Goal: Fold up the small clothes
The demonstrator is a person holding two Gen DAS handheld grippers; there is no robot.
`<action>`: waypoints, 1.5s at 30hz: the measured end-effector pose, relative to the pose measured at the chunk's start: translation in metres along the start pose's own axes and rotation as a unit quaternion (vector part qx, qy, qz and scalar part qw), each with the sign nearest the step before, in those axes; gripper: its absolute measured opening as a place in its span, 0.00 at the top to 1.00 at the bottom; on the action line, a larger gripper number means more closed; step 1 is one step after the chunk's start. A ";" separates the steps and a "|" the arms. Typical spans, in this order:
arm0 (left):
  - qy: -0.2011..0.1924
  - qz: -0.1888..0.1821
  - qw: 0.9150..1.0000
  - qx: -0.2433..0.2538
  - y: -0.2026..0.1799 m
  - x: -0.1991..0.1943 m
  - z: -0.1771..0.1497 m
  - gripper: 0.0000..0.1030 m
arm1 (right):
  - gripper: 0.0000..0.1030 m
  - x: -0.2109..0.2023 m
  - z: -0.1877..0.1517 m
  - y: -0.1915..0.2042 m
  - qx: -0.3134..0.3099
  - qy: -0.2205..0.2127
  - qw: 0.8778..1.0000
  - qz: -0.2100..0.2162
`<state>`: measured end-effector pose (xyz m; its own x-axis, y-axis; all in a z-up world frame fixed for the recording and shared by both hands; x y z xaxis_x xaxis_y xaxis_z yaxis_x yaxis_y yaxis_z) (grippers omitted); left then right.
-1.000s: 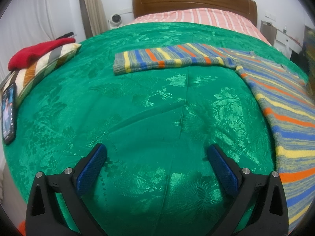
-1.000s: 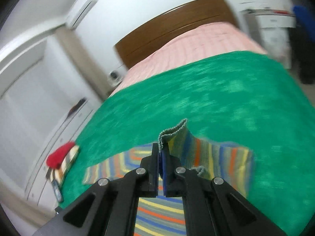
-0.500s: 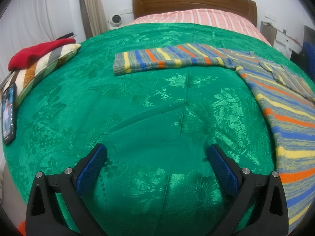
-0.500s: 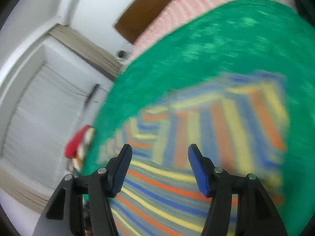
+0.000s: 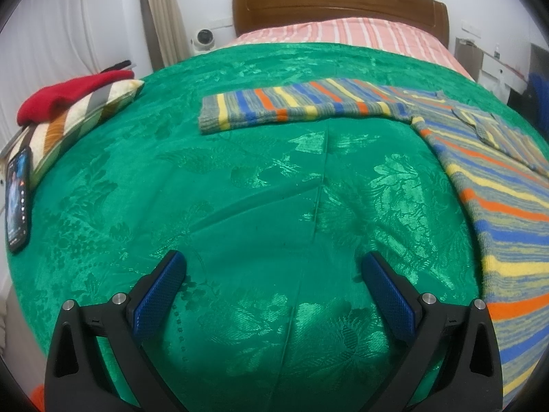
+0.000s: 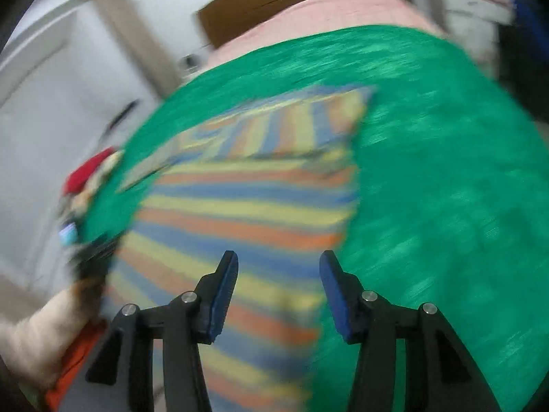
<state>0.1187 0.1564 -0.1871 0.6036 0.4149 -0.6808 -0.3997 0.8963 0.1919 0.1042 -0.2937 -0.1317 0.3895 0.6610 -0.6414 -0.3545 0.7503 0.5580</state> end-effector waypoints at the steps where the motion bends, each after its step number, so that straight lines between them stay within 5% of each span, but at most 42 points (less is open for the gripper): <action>1: 0.000 0.000 1.000 -0.001 0.000 -0.001 -0.001 0.00 | 0.51 0.008 -0.016 0.013 0.000 0.026 0.999 0.027; 4: -0.001 -0.001 1.000 -0.002 0.001 -0.002 -0.002 0.00 | 0.51 0.020 -0.065 0.026 -0.001 0.089 0.995 0.043; 9: -0.001 0.001 1.000 -0.001 0.001 -0.002 -0.002 0.00 | 0.53 0.012 -0.140 0.008 0.010 0.181 0.981 -0.068; 13: -0.002 0.002 1.000 0.000 0.000 -0.002 -0.002 0.00 | 0.52 -0.023 -0.139 0.024 -0.020 0.126 0.985 -0.116; 17: -0.005 0.002 1.000 0.000 -0.001 -0.002 -0.002 0.00 | 0.35 -0.046 -0.109 0.038 -0.042 -0.009 0.989 -0.141; 20: -0.006 0.001 1.000 -0.002 0.000 -0.002 -0.003 0.00 | 0.34 -0.029 -0.092 0.036 -0.032 -0.083 0.984 -0.155; 24: -0.006 0.001 1.000 -0.002 0.000 -0.001 -0.002 0.00 | 0.35 -0.009 -0.080 0.021 0.000 -0.129 0.977 -0.171; 45: -0.009 0.002 1.000 -0.003 0.000 -0.001 -0.001 0.00 | 0.34 -0.026 -0.096 -0.001 0.015 -0.154 0.963 -0.219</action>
<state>0.1174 0.1558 -0.1876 0.6143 0.4203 -0.6678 -0.4054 0.8942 0.1899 0.0134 -0.3129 -0.1663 0.7320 0.2483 -0.6344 -0.0757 0.9551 0.2865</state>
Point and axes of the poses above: each gripper's, at about its wrist camera, not at the fingertips, and x roughly the way its jaws point, y to its left, z to its top, the point moved 3 cm from there along x, roughly the way its jaws point, and after that the axes turned 11 degrees about z, right-handed, at the moved point
